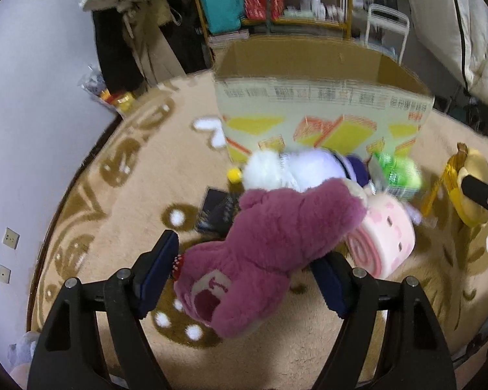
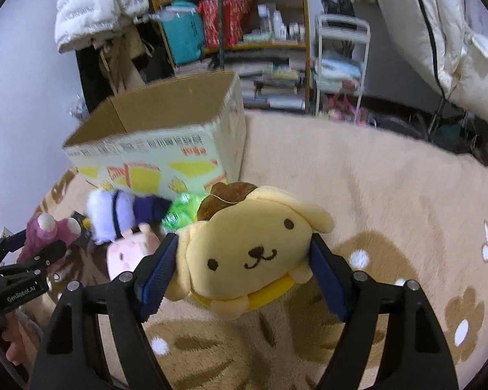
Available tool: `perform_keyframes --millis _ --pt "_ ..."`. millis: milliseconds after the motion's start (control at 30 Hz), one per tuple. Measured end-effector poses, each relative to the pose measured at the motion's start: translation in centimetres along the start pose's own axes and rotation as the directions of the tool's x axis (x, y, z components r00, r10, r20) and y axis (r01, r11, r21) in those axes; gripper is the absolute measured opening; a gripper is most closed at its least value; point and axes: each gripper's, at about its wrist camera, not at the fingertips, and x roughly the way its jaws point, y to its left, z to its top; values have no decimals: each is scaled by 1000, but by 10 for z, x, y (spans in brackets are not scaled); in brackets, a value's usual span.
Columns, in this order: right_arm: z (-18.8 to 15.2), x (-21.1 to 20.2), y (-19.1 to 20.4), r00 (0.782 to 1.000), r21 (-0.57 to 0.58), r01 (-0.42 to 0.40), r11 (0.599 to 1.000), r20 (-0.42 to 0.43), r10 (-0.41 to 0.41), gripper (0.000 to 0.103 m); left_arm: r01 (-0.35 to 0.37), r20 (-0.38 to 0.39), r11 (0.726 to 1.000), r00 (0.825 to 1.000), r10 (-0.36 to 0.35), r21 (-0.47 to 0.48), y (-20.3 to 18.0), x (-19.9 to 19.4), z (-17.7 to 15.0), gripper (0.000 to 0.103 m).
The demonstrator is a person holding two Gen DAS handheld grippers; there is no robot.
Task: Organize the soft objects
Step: 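Lift both held plushes and carry them over the open cardboard box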
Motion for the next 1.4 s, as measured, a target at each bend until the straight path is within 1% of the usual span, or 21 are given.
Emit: perform_keyframes --millis 67,133,167,300,533,767,800,900,1000,1133,1200,1300,1333,1400 --pt "3 -11 4 999 -10 -14 1000 50 14 83 10 63 1000 998 -8 -27 7 -15 3 78" --pt "6 -22 6 995 -18 -33 999 95 34 83 8 122 999 993 -1 -50 13 -27 5 78" --pt "8 -26 7 994 -18 -41 999 104 43 83 3 145 998 989 5 -58 15 -32 6 78" --pt "17 -40 11 984 -18 -94 995 150 96 83 7 246 997 969 14 -81 25 -53 12 78" --pt "35 -62 31 961 -97 -120 988 237 140 83 9 344 997 939 17 -72 27 -74 27 78" --pt "67 -73 48 936 -136 -134 982 307 170 83 -24 436 999 899 37 -35 21 -87 57 79" --pt "72 -73 51 934 -142 -131 981 315 170 83 -26 447 999 894 38 -32 21 -87 62 79" --pt "90 -76 58 921 -159 -128 979 347 177 83 -16 466 999 884 28 -31 21 -88 77 79" --pt "107 -74 65 911 -171 -121 978 371 178 83 1 473 1000 881 14 -31 22 -85 89 79" --pt "123 -65 71 900 -163 -128 978 396 183 83 1 486 1000 874 8 -17 17 -77 105 79" --pt "127 -59 71 898 -150 -133 980 401 183 83 4 491 1000 871 -1 -5 13 -71 113 79" --pt "132 -45 70 901 -136 -145 980 391 187 83 7 491 1000 871 -13 14 6 -61 119 79" --pt "132 -40 69 903 -131 -143 981 388 184 83 7 490 1000 872 -15 18 5 -58 119 79" --pt "129 -32 64 907 -120 -148 982 380 184 83 1 477 999 879 -17 35 1 -47 122 79"
